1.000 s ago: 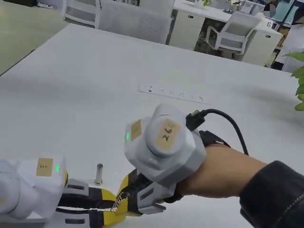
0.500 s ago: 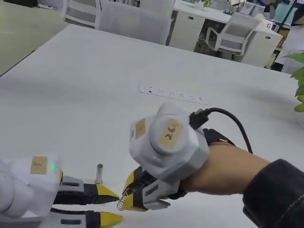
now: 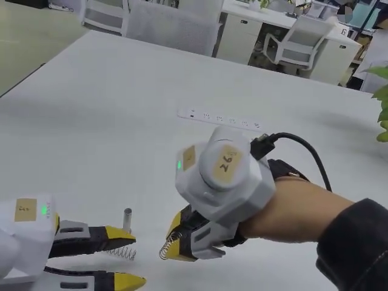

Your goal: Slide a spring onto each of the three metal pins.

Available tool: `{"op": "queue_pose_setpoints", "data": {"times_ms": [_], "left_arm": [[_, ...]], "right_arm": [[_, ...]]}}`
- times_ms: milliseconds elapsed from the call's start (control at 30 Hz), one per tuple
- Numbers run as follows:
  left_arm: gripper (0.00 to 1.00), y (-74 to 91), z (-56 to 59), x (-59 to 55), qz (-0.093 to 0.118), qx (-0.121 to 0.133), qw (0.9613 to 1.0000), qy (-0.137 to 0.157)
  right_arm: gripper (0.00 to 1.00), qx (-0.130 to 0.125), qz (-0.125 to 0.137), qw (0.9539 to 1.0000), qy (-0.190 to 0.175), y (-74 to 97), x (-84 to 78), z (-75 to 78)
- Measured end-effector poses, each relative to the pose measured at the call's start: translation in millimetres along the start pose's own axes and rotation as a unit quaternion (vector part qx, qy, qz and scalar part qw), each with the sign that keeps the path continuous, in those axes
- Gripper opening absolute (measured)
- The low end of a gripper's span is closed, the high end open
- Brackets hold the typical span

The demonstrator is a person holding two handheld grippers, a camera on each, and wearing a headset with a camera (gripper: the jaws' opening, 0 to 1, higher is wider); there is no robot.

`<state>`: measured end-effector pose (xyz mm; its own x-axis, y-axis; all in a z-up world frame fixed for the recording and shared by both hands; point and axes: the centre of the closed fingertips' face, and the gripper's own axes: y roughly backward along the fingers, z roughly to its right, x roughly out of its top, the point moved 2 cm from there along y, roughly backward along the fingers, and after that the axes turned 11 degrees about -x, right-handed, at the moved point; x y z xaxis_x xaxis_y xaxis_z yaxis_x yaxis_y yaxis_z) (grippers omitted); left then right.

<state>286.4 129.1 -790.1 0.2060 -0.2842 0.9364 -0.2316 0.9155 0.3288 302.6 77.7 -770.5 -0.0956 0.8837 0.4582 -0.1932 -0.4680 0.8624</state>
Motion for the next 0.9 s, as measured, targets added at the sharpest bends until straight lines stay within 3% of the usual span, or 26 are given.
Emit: {"op": "queue_pose_setpoints", "data": {"times_ms": [500,900], "left_arm": [[0.38,21.1,-11.8,-4.9,0.014,0.043,0.9988,0.022],[0.40,22.7,-13.3,-7.4,0.014,0.048,0.9984,0.027]], "right_arm": [[0.08,-0.019,-0.008,0.9996,-0.019,9.9,-11.6,16.8],[0.08,-0.045,-0.022,0.9981,-0.035,16.4,-25.2,39.4]]}}
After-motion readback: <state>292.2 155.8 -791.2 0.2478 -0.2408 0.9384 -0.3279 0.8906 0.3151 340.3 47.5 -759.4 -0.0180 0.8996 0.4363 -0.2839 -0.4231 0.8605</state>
